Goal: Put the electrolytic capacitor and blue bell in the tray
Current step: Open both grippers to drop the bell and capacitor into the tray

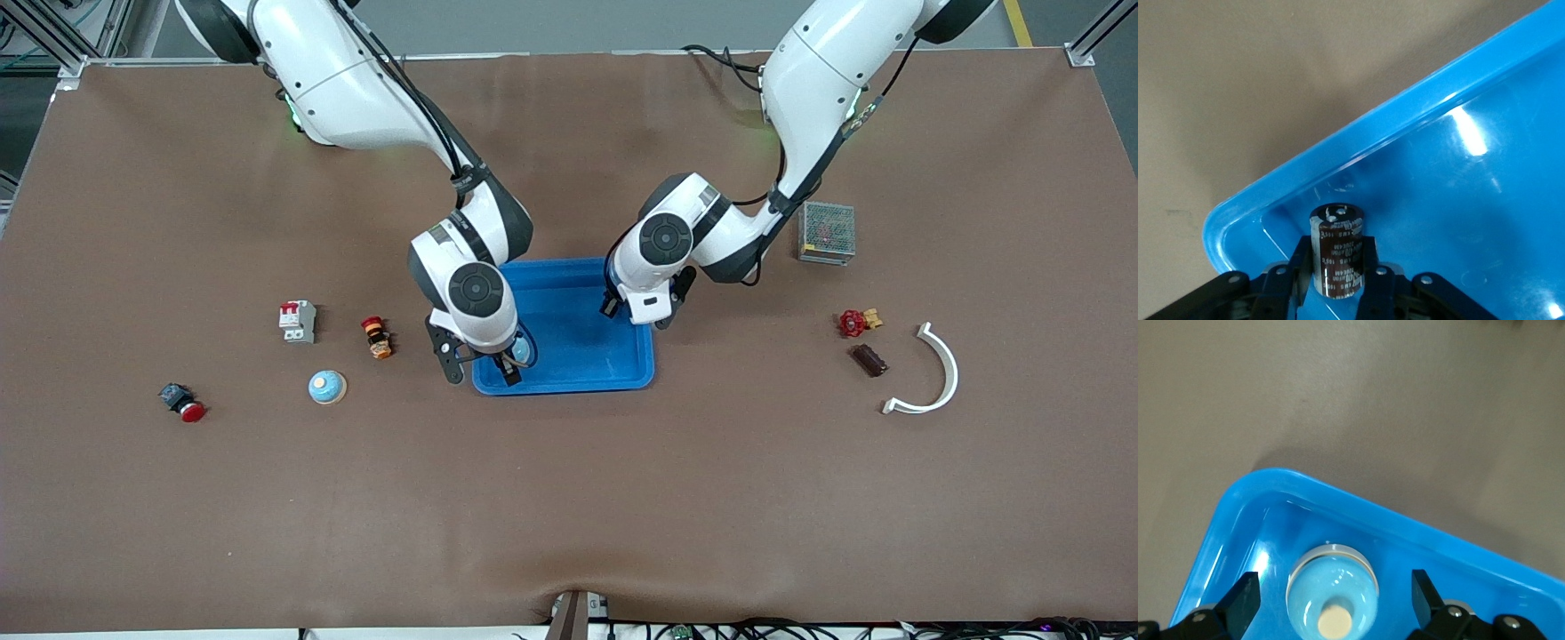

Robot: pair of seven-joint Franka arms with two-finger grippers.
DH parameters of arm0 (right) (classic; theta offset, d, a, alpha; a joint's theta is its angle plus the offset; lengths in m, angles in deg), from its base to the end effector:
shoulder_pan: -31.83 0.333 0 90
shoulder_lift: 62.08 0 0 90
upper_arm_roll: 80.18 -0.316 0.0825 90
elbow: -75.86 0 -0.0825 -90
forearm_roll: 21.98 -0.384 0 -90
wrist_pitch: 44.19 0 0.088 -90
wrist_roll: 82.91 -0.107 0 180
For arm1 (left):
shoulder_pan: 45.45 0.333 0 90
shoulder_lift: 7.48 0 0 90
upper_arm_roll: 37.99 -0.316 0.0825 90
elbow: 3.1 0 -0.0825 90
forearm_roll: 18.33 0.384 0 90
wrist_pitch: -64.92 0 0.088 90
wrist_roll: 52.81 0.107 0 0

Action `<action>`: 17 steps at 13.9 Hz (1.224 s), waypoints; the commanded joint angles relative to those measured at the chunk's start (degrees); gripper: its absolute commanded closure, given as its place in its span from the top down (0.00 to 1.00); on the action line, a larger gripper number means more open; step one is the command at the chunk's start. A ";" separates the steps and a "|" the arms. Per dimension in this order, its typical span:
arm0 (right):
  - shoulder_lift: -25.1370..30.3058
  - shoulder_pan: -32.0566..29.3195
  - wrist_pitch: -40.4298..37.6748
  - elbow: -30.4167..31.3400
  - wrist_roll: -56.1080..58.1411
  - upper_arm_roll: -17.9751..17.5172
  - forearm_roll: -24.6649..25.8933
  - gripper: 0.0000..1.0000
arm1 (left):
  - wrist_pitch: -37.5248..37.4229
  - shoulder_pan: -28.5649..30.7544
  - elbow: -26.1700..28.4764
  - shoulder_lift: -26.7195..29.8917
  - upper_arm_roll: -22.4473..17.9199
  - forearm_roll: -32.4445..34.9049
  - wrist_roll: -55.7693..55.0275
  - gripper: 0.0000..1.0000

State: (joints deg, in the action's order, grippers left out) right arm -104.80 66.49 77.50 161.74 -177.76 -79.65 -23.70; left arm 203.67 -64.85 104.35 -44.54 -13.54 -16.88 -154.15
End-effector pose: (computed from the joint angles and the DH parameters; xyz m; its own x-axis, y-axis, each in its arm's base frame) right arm 0.5790 0.3953 0.2173 0.4753 -0.8798 -0.0069 -0.8729 -0.4726 0.1214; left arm 0.4640 -0.4285 0.1880 0.4715 0.8540 -0.2199 0.8610 -0.4997 -0.0947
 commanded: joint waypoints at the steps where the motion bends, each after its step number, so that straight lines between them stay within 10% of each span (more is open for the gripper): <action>1: 0.26 -2.57 -7.24 -3.96 11.14 -0.35 -2.50 1.00 | -0.23 -0.90 -2.15 -1.53 -0.37 1.18 -1.32 0.22; 5: 1.41 -3.19 -11.11 -3.79 22.75 1.75 1.17 1.00 | -0.49 -0.81 -2.50 -0.83 -0.37 1.09 -2.19 1.00; 17: 11.86 -16.45 -1.49 11.65 60.10 2.46 7.52 1.00 | -24.56 7.35 -3.12 13.93 -2.22 8.73 1.75 1.00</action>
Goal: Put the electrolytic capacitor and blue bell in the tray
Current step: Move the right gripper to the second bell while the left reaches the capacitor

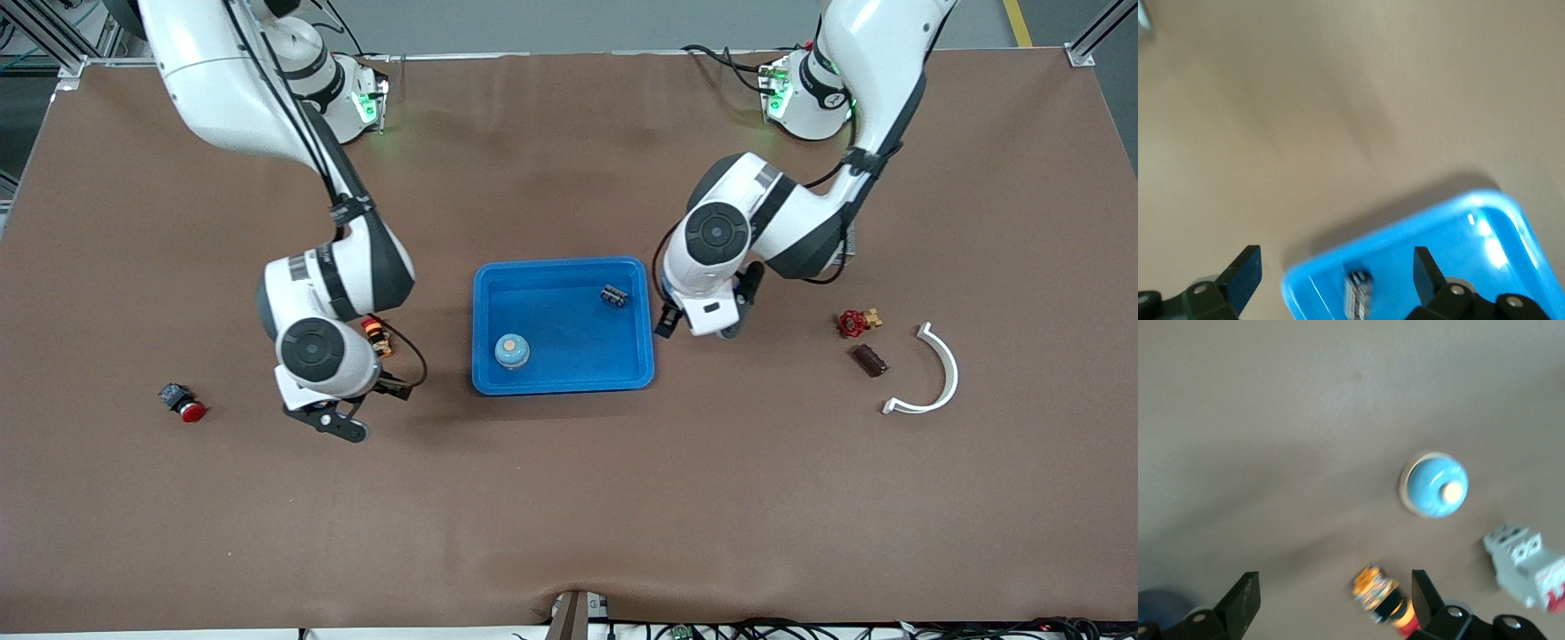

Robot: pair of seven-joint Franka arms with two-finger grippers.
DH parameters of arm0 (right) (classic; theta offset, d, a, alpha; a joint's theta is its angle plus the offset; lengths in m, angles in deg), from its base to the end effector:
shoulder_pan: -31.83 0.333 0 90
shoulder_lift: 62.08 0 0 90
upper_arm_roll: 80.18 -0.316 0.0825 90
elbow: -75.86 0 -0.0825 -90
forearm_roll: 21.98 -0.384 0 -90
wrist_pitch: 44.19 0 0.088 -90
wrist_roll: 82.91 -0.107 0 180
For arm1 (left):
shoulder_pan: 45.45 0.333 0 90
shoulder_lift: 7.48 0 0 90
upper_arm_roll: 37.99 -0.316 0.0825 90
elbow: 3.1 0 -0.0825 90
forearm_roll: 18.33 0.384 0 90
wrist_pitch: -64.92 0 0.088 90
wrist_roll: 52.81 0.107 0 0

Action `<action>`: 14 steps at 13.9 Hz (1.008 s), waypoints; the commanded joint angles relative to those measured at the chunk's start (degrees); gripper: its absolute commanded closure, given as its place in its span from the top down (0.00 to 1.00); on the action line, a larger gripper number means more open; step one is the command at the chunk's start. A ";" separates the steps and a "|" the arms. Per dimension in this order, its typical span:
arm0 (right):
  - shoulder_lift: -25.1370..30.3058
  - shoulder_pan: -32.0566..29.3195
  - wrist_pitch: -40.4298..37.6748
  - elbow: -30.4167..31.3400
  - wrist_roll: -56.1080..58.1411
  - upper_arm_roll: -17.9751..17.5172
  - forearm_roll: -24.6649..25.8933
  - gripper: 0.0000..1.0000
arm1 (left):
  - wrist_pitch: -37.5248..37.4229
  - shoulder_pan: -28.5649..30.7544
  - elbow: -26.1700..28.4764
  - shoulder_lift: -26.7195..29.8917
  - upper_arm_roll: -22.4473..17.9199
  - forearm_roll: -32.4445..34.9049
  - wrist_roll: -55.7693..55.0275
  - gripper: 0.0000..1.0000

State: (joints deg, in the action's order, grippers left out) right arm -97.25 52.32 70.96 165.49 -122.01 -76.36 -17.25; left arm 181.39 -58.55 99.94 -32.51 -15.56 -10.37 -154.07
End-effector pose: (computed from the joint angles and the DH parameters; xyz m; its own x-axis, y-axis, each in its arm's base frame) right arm 0.6520 0.1963 0.2733 0.9383 -0.3397 -0.0643 -0.3228 -0.9275 0.1888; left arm 0.5249 -0.3442 0.3080 0.4573 0.8892 -0.0170 0.8750 -0.4533 -0.1700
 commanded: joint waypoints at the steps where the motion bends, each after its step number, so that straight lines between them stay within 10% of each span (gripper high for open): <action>1: 5.19 -2.99 8.39 10.63 6.65 -0.83 1.24 1.00 | -3.52 2.45 1.46 2.70 -0.02 3.10 3.32 1.00; 14: 9.15 -12.22 37.68 29.28 26.97 -1.09 2.47 1.00 | -8.19 22.58 6.82 7.10 0.24 3.28 41.28 1.00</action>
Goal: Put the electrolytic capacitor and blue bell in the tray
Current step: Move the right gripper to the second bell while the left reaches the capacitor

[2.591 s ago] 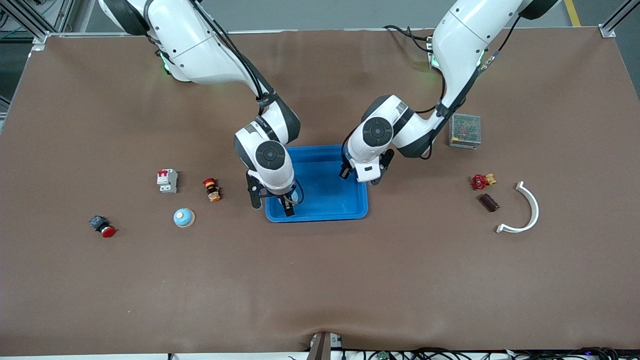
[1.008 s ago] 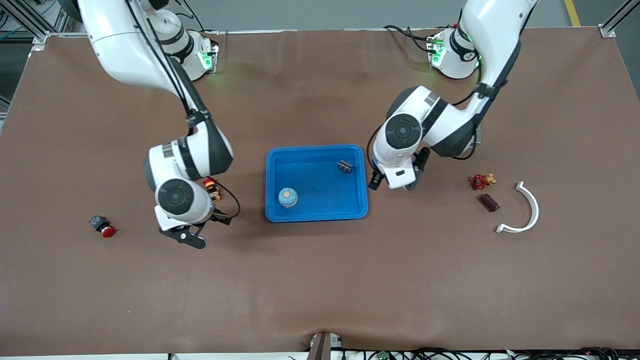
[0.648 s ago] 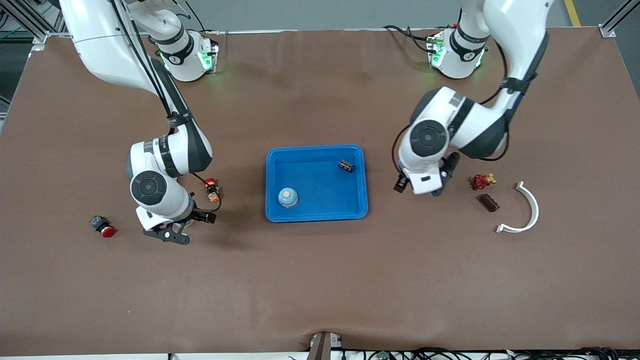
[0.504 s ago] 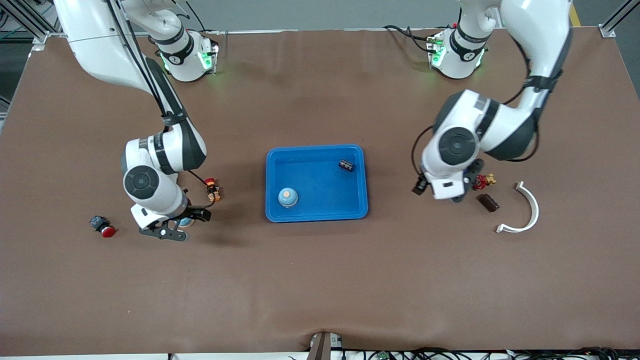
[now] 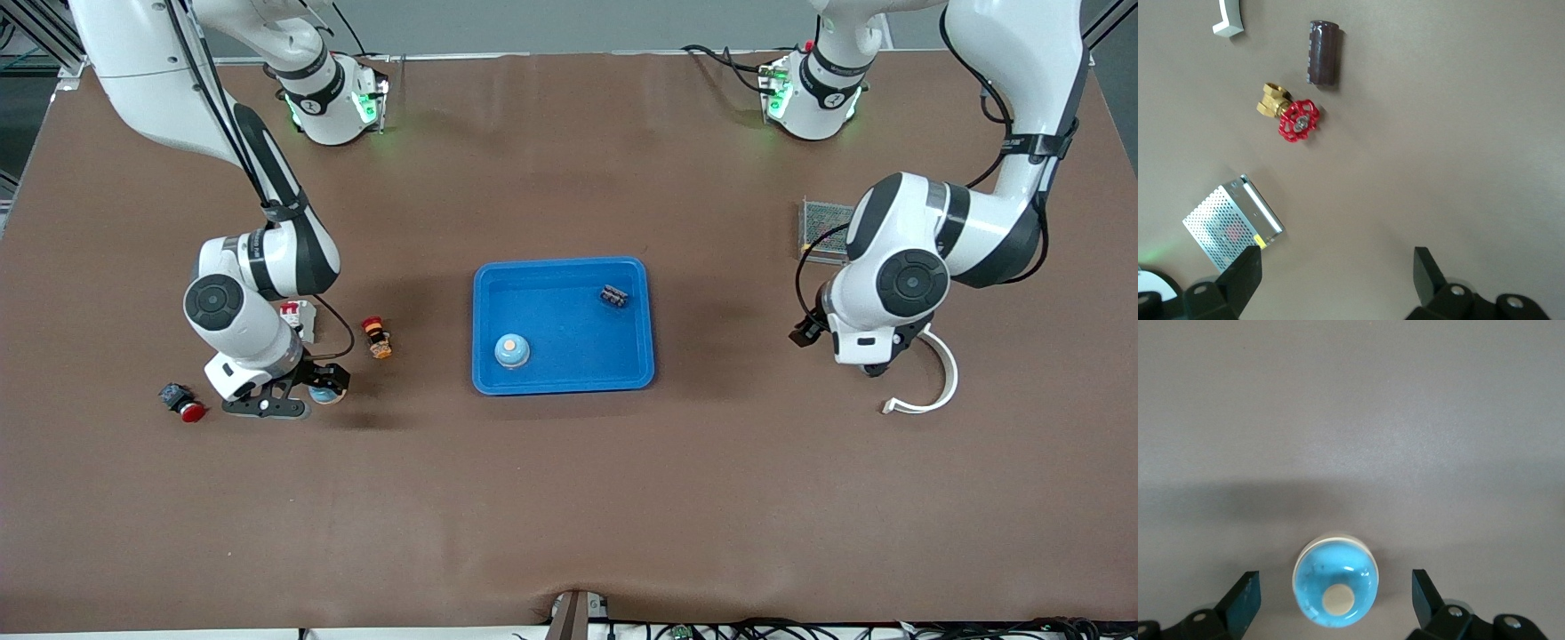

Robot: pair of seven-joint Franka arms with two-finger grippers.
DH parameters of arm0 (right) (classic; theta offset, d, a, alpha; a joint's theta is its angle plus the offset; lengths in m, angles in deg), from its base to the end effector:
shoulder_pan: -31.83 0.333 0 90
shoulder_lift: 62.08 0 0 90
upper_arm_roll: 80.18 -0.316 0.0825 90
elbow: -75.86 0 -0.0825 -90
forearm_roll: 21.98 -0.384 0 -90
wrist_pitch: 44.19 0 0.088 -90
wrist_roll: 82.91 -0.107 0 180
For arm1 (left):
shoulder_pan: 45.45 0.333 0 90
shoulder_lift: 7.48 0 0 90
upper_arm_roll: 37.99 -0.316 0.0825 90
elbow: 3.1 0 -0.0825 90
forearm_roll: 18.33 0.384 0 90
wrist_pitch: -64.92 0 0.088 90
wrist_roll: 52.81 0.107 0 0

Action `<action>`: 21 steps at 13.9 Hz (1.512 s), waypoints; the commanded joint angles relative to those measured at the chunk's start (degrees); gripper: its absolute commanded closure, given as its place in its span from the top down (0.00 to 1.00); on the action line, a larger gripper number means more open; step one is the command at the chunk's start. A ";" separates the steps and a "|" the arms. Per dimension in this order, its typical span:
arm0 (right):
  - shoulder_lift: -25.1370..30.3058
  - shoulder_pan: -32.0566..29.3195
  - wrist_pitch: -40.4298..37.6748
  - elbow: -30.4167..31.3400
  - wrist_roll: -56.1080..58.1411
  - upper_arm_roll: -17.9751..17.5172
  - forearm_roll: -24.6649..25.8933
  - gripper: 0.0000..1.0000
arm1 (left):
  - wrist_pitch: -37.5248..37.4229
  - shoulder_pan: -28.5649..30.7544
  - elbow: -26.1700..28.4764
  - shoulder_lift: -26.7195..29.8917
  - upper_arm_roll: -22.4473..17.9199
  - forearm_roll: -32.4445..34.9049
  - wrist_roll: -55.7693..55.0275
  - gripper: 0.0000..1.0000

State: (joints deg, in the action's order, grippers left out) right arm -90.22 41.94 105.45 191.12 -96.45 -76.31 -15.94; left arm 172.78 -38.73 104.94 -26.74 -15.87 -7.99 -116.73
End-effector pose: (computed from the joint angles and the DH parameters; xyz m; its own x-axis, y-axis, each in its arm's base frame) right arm 0.6120 0.0705 0.2173 0.9921 -0.0252 0.1231 -0.0337 -0.9971 0.0675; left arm 0.5709 -0.1330 0.3198 0.7055 0.6994 -0.1147 0.6513 -0.7036 -0.2842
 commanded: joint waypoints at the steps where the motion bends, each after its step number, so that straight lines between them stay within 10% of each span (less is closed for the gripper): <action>1: 2.04 -1.93 4.07 4.35 1.42 -1.14 1.08 1.00 | 0.78 3.90 2.26 1.07 0.47 0.99 6.93 1.00; 21: -0.33 -3.25 10.05 6.12 1.06 -2.99 -5.95 1.00 | 22.83 14.45 9.12 -6.66 0.20 9.60 11.88 0.98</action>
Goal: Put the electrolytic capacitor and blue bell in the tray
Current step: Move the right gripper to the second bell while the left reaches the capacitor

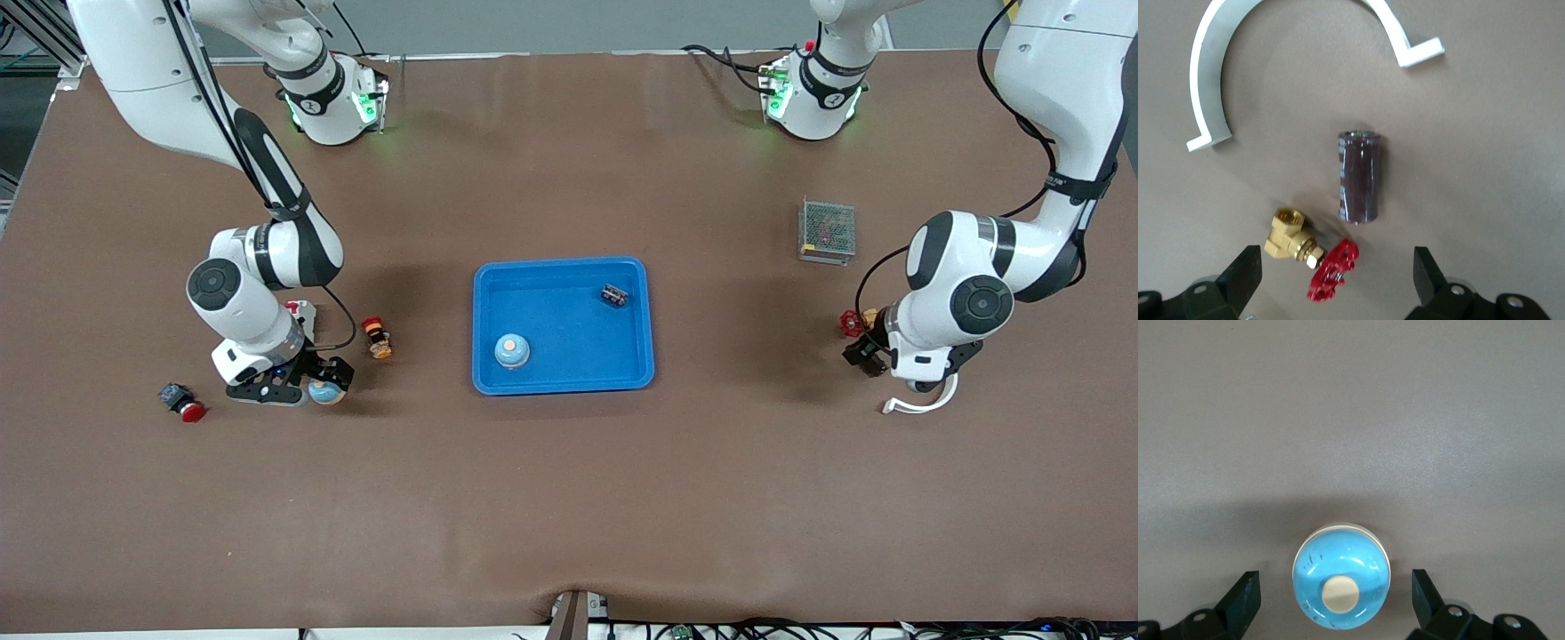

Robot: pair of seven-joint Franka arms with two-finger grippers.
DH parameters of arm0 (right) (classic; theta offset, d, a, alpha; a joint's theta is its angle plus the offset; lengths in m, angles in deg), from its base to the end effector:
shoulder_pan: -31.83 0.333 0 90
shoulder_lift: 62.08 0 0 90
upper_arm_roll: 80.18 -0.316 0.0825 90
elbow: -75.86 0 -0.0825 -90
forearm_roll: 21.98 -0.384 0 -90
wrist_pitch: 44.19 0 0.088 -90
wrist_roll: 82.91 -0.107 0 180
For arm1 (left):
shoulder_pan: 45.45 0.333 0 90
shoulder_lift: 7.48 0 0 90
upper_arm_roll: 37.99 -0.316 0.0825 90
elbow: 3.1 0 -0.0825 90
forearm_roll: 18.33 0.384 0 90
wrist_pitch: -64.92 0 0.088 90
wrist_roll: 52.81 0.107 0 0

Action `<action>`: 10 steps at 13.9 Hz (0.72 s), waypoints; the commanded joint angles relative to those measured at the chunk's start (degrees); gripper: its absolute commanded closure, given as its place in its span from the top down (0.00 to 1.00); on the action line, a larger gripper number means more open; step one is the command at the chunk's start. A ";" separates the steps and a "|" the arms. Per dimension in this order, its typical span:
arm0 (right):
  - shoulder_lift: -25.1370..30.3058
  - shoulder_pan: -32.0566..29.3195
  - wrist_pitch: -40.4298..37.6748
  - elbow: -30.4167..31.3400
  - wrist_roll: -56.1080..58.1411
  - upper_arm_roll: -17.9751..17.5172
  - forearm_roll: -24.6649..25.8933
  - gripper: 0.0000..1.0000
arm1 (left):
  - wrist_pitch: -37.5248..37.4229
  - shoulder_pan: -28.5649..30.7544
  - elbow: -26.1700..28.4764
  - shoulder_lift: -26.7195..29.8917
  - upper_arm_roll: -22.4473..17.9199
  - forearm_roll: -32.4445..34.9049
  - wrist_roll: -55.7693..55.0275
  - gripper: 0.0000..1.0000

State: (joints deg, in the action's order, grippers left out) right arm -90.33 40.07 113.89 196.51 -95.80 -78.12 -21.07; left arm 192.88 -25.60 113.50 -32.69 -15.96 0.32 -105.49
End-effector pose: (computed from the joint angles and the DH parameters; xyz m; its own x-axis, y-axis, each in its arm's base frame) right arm 0.5917 0.0649 0.1947 0.9822 -0.0967 0.1611 -0.0962 -0.9953 -0.0110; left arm 0.5758 -0.0102 0.2252 0.7756 0.6261 -0.0796 0.6052 -0.7736 -0.1882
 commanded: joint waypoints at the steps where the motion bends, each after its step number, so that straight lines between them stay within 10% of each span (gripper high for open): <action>1: -0.75 -1.38 2.05 0.64 0.41 -1.18 -0.74 1.00 | 3.86 1.51 0.47 -1.33 0.29 1.30 0.48 0.96; 10: -2.78 -1.47 2.49 -0.77 0.41 -1.09 -0.82 1.00 | 8.71 3.53 0.38 -3.71 -0.23 2.88 -0.49 0.79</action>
State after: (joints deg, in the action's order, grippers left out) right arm -92.41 39.95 115.90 196.46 -95.80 -78.12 -21.08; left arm 200.05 -23.11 113.62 -36.06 -16.52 1.60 -105.51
